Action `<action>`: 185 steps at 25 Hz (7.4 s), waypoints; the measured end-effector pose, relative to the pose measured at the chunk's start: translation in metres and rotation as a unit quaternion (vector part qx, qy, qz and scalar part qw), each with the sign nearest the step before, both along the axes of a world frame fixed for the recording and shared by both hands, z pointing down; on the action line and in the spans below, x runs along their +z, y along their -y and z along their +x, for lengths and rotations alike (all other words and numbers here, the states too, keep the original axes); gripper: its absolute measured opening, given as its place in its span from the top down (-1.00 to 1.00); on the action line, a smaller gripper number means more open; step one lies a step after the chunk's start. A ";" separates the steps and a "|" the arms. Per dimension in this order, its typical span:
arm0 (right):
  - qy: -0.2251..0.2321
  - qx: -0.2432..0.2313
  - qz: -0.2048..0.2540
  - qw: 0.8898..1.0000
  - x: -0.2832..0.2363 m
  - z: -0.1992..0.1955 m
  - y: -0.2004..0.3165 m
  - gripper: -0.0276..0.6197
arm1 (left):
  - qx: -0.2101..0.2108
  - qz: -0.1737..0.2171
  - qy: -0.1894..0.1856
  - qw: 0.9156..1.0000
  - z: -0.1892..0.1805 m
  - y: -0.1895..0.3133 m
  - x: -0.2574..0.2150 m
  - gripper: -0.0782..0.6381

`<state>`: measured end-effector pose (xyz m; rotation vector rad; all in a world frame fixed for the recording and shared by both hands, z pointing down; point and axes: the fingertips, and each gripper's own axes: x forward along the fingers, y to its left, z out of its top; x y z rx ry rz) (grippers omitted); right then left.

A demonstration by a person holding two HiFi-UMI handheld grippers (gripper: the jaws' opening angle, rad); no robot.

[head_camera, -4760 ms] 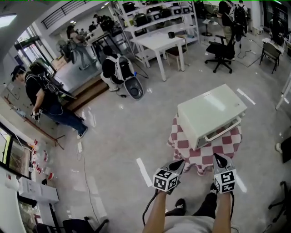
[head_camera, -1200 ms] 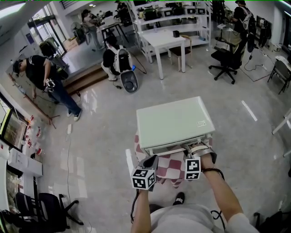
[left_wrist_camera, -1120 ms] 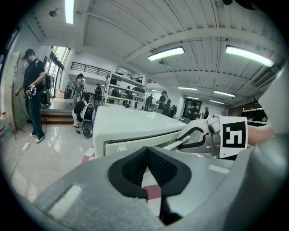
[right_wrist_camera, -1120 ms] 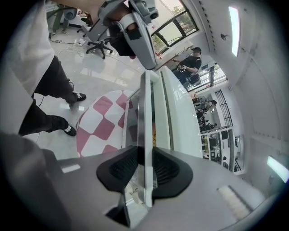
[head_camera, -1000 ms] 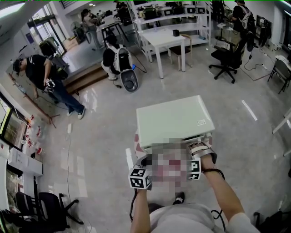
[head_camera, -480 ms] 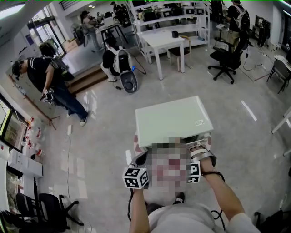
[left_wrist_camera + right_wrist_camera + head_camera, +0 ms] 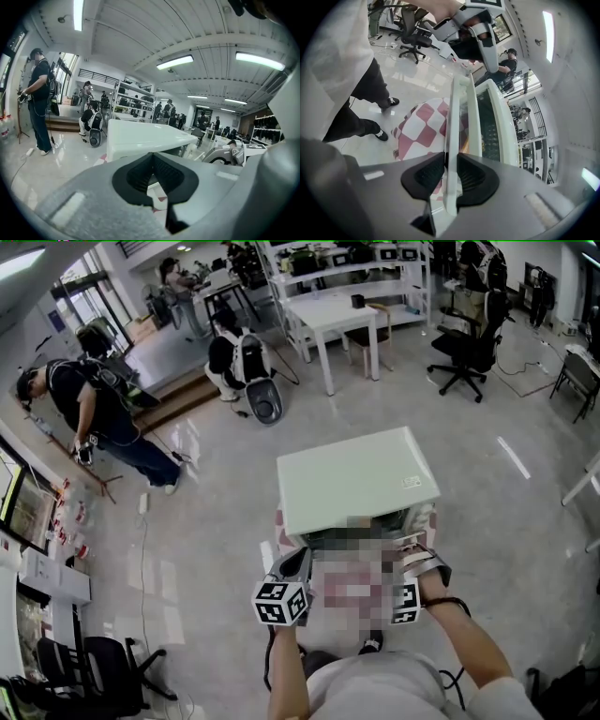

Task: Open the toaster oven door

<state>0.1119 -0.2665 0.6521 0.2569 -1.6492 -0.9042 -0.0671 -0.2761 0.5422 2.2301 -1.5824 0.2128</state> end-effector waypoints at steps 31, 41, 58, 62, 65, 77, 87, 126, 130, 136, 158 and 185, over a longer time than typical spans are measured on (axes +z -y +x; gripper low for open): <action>-0.002 0.021 -0.058 0.998 0.058 0.019 -0.064 0.68 | 0.043 -0.068 0.007 0.997 0.011 -0.011 0.060 0.76; 0.023 0.041 -0.088 0.995 0.070 0.022 -0.072 0.66 | 0.060 -0.104 0.003 0.993 0.023 -0.019 0.090 0.76; 0.057 0.064 -0.116 0.990 0.080 0.020 -0.093 0.65 | 0.092 -0.148 0.002 0.985 0.037 -0.032 0.118 0.76; 0.103 0.044 -0.155 0.981 0.068 0.013 -0.106 0.83 | 0.091 -0.147 0.003 0.985 0.037 -0.033 0.121 0.76; 0.171 0.042 -0.229 0.957 0.056 0.004 -0.115 0.90 | 0.089 -0.150 -0.003 0.985 0.037 -0.033 0.124 0.76; 0.313 0.174 -0.302 0.883 0.024 0.001 -0.058 0.91 | 0.070 -0.145 0.003 0.987 0.035 -0.041 0.132 0.76; 0.287 0.190 -0.309 0.886 0.046 0.002 -0.051 0.91 | 0.054 -0.140 -0.001 0.989 0.033 -0.042 0.135 0.76; 0.219 0.223 -0.358 0.880 0.146 0.014 -0.078 0.91 | 0.028 -0.165 0.016 0.986 0.009 -0.072 0.138 0.76; 0.212 0.224 -0.367 0.878 0.156 0.012 -0.081 0.91 | 0.028 -0.168 0.023 0.985 0.008 -0.078 0.135 0.76; 0.202 0.226 -0.378 0.875 0.172 0.007 -0.084 0.91 | 0.020 -0.188 0.029 0.981 0.003 -0.098 0.142 0.76; 0.344 0.299 -0.349 0.819 0.092 -0.012 -0.127 0.91 | 0.007 -0.153 -0.007 0.988 0.014 -0.159 0.126 0.76; 0.589 0.372 -0.269 0.665 -0.025 0.070 -0.191 0.91 | -0.017 -0.056 -0.040 0.998 0.072 -0.233 0.061 0.76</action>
